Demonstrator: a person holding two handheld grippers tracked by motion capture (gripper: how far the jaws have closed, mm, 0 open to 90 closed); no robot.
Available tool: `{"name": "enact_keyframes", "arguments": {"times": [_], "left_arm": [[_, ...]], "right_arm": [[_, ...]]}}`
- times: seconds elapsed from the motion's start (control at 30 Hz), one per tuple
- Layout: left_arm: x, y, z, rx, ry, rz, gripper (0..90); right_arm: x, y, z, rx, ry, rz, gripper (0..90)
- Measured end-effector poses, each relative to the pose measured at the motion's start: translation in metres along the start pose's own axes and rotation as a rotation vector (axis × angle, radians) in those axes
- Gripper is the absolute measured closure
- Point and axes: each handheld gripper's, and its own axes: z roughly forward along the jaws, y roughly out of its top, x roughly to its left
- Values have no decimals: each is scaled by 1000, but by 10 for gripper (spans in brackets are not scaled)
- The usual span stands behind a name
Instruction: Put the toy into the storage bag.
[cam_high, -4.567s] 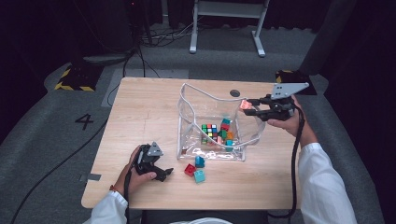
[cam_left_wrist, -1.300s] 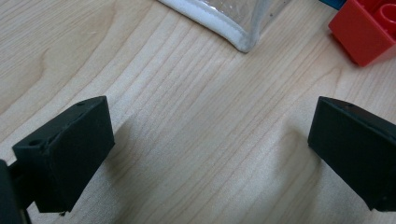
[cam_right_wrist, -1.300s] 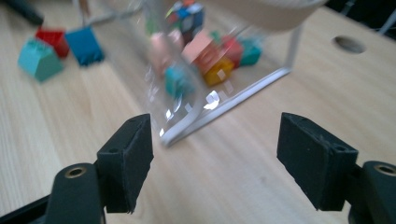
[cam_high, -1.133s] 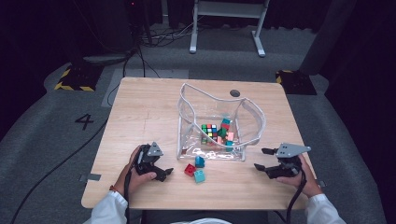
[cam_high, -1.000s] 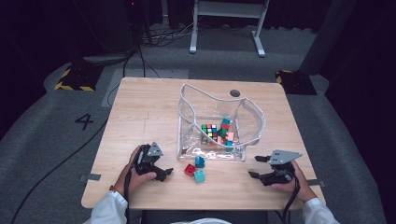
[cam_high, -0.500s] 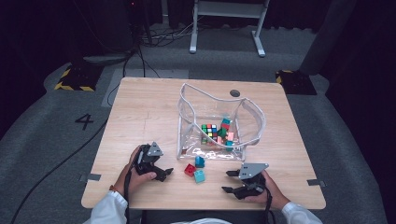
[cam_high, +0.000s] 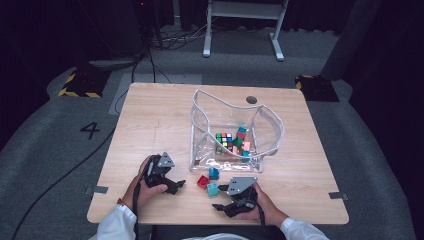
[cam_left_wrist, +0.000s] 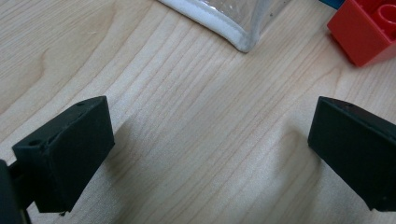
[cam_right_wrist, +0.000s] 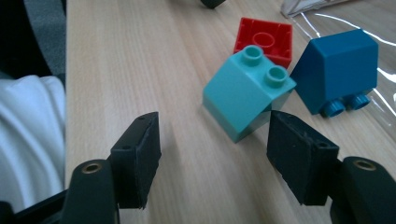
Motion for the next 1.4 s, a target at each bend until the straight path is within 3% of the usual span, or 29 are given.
{"name": "enact_keyframes", "arguments": {"times": [0.03,0.07,0.13,0.17,0.27,0.3,0.37,0.4,0.43,0.57,0.73,0.8,0.83,1.03,1.1,1.23,1.27,1.4], "left_arm": [[0,0,0,0,0,0,4],[0,0,0,0,0,0,4],[0,0,0,0,0,0,4],[0,0,0,0,0,0,4],[0,0,0,0,0,0,4],[0,0,0,0,0,0,4],[0,0,0,0,0,0,4],[0,0,0,0,0,0,4],[0,0,0,0,0,0,4],[0,0,0,0,0,0,4],[0,0,0,0,0,0,4],[0,0,0,0,0,0,4],[0,0,0,0,0,0,4],[0,0,0,0,0,0,4],[0,0,0,0,0,0,4],[0,0,0,-1,4,4,4],[0,0,0,-1,4,2,4],[0,0,0,0,0,0,4]], "right_arm": [[1,1,1,13,-9,21,350],[-1,3,3,-7,-12,-10,347],[1,5,5,10,-26,44,339],[-1,6,6,12,-25,9,335],[0,9,10,9,-25,37,324],[-1,11,13,-1,-29,8,323],[-2,13,15,-7,-26,0,323],[0,14,16,6,-28,32,323],[-3,14,17,1,-30,-19,323],[-2,17,21,-21,-43,7,327],[-4,16,19,-20,-54,6,456],[-4,17,19,-21,-54,9,469],[-2,17,20,-37,-58,29,472],[-3,15,18,-33,-55,18,477],[-5,13,15,-20,-38,-8,477],[-1,12,13,-14,-37,27,477],[-2,11,12,-26,-33,-6,477],[-1,8,9,-28,-34,-3,477]]}}
